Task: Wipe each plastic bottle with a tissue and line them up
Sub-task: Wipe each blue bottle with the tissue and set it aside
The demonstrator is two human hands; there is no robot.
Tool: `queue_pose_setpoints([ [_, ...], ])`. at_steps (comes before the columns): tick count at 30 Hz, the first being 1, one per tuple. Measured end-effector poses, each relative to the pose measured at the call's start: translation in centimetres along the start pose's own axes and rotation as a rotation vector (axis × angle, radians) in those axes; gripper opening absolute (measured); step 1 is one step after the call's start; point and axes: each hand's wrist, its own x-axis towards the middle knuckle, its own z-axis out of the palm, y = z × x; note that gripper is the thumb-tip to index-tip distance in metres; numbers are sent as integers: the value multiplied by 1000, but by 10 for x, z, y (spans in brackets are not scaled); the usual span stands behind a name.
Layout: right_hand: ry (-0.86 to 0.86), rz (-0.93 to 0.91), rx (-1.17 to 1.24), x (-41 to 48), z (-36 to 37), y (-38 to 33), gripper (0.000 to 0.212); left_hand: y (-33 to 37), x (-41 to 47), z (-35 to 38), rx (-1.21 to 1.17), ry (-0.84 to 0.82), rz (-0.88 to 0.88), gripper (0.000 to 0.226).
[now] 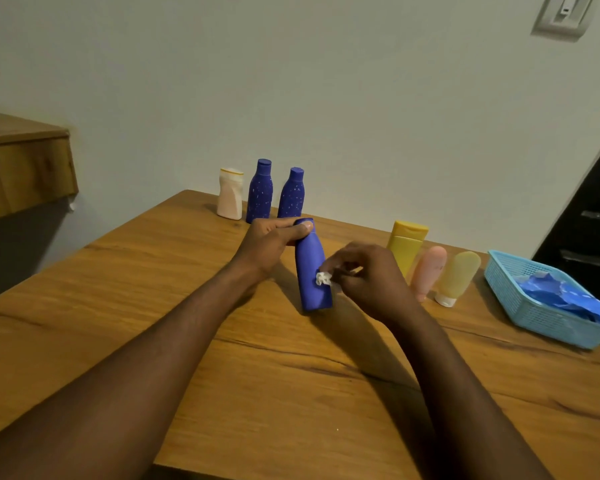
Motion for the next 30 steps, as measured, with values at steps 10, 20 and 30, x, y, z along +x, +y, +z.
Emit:
queue_pose_setpoints([
  [10,247,-31,7,2,2,-1,21,0,-5,8,41,-62,-8,26],
  [20,-119,2,40,-5,1,-4,24,3,-2,-2,38,4,6,22],
  [30,33,-21,16,-2,2,-4,20,4,-5,7,54,-30,19,29],
])
